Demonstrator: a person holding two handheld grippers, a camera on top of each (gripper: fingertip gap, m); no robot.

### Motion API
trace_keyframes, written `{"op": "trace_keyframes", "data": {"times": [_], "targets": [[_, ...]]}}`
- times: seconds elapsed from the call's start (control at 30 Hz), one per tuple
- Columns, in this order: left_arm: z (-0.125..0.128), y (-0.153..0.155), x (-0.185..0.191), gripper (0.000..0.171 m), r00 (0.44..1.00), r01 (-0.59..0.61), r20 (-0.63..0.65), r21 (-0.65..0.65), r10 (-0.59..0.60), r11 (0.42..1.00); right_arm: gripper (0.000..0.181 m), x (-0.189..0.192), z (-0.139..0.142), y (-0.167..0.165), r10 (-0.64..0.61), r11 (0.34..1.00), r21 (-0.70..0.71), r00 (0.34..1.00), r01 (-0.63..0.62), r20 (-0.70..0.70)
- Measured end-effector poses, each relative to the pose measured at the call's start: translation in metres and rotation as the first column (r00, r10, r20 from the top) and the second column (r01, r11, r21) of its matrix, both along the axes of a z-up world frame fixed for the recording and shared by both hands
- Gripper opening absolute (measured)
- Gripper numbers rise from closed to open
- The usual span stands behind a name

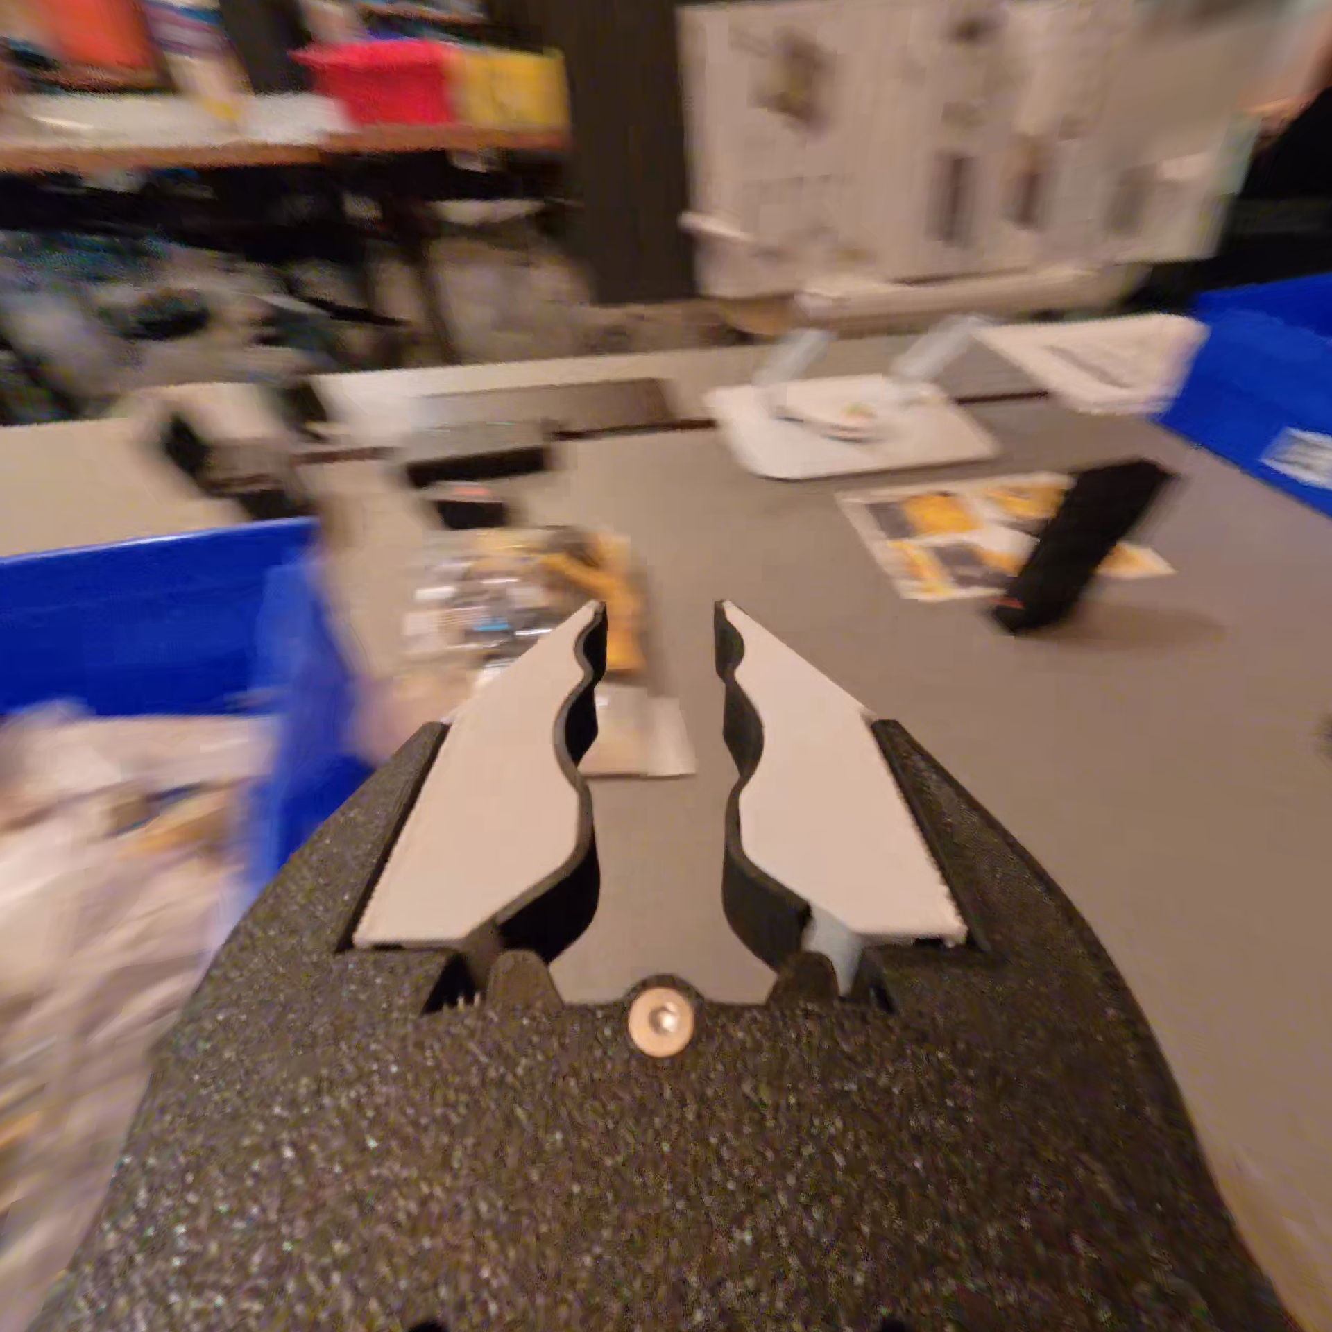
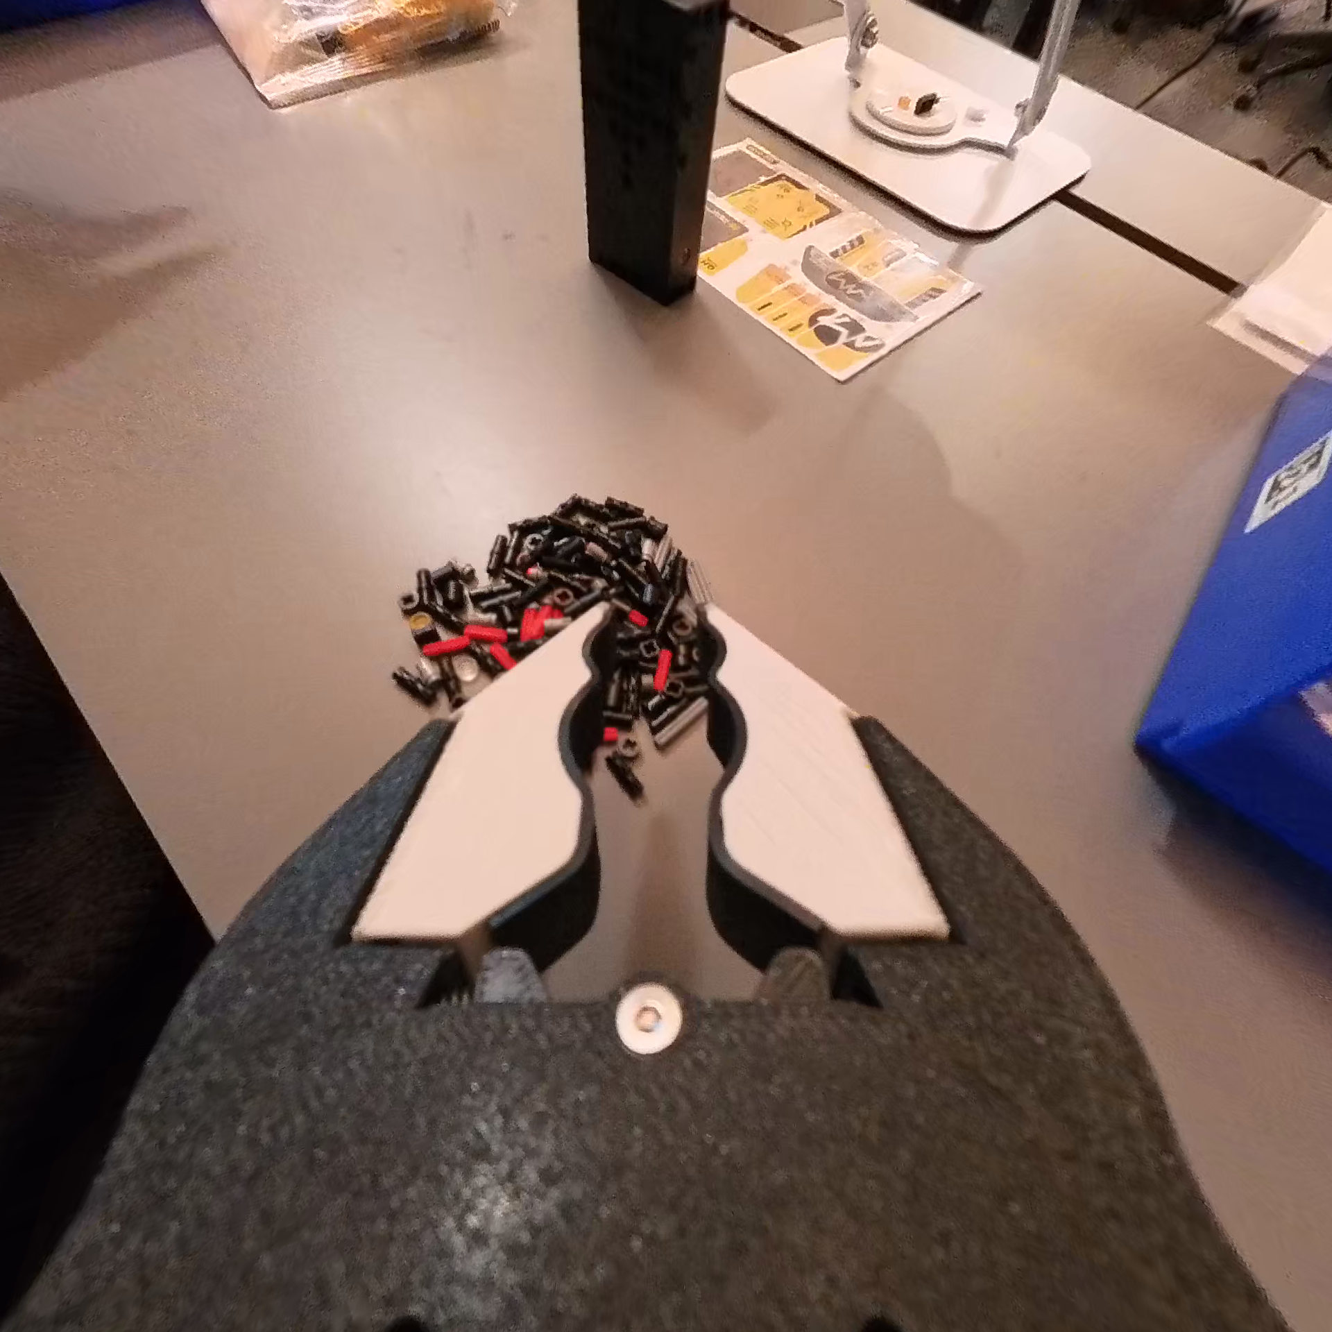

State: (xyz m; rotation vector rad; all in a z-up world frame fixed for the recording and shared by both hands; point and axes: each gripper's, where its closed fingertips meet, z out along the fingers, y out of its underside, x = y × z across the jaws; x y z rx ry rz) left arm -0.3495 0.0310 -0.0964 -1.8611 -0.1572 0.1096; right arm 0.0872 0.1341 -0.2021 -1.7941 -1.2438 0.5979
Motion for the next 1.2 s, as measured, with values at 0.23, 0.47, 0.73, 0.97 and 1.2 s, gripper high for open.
{"op": "trace_keyframes", "data": {"times": [0.23, 0.47, 0.73, 0.97, 1.2], "targets": [[0.008, -0.158, -0.236, 0.029, 0.803, -0.596, -0.037, -0.090, 0.595, 0.798, 0.021, -0.045, 0.014, -0.003, 0.060, 0.997, 0.040, 0.998, -0.060, -0.009], [-0.019, -0.192, -0.290, 0.031, 0.761, -0.638, 0.025, -0.149, 0.648, 0.755, 0.021, -0.095, 0.018, -0.023, 0.158, 0.986, 0.061, 0.987, -0.157, -0.007], [-0.062, -0.167, -0.262, 0.034, 0.861, -0.495, -0.050, -0.319, 0.507, 0.808, 0.021, -0.108, 0.021, -0.042, 0.190, 0.978, 0.086, 0.981, -0.192, 0.029], [-0.022, -0.147, -0.232, 0.000, 0.927, -0.375, -0.075, -0.243, 0.369, 0.894, 0.021, -0.119, 0.021, -0.051, 0.211, 0.976, 0.064, 0.977, -0.209, -0.020], [0.034, -0.132, -0.231, 0.000, 0.942, -0.336, -0.060, -0.114, 0.331, 0.935, 0.021, -0.122, 0.022, -0.054, 0.226, 0.972, 0.073, 0.973, -0.223, -0.039]]}}
